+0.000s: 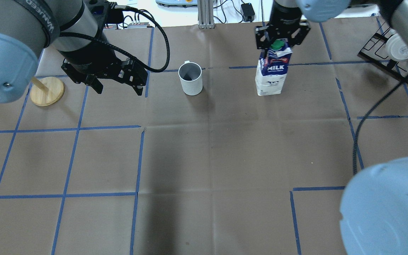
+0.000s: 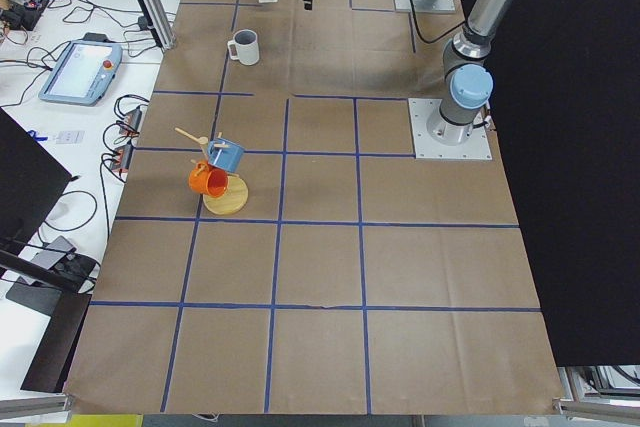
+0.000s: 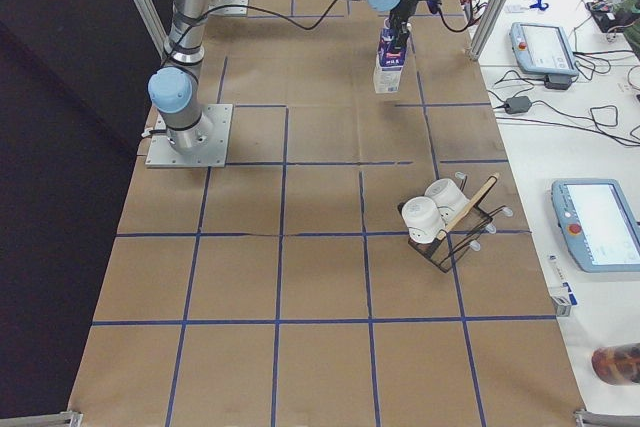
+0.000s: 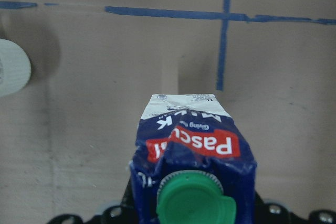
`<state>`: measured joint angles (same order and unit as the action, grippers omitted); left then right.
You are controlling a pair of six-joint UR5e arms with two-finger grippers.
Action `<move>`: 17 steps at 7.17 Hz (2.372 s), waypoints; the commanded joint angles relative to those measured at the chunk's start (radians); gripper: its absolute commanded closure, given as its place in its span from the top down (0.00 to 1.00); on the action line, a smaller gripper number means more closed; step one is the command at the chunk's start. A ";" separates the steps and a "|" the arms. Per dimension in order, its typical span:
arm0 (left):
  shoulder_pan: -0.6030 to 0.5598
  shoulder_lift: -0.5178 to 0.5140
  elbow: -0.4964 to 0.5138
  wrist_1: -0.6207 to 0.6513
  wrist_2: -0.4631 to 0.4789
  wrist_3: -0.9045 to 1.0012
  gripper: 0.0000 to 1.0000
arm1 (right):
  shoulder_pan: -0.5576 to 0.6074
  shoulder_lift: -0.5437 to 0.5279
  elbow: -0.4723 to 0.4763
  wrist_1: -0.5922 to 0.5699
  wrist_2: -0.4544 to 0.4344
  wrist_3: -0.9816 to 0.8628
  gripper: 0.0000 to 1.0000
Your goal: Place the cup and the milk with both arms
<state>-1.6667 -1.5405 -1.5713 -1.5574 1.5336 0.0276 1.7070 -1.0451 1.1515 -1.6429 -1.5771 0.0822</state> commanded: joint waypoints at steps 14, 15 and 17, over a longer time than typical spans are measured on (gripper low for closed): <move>0.001 -0.001 0.010 -0.003 0.002 -0.043 1.00 | 0.079 0.056 -0.199 0.133 0.074 0.212 1.00; 0.001 -0.001 0.010 -0.003 0.002 -0.043 1.00 | 0.065 -0.002 -0.193 0.209 0.069 0.155 1.00; 0.002 0.000 0.010 -0.001 0.002 -0.043 1.00 | -0.042 -0.146 -0.089 0.331 0.066 -0.006 0.97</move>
<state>-1.6656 -1.5411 -1.5616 -1.5591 1.5356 -0.0152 1.7302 -1.0985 0.9895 -1.3782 -1.5094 0.1693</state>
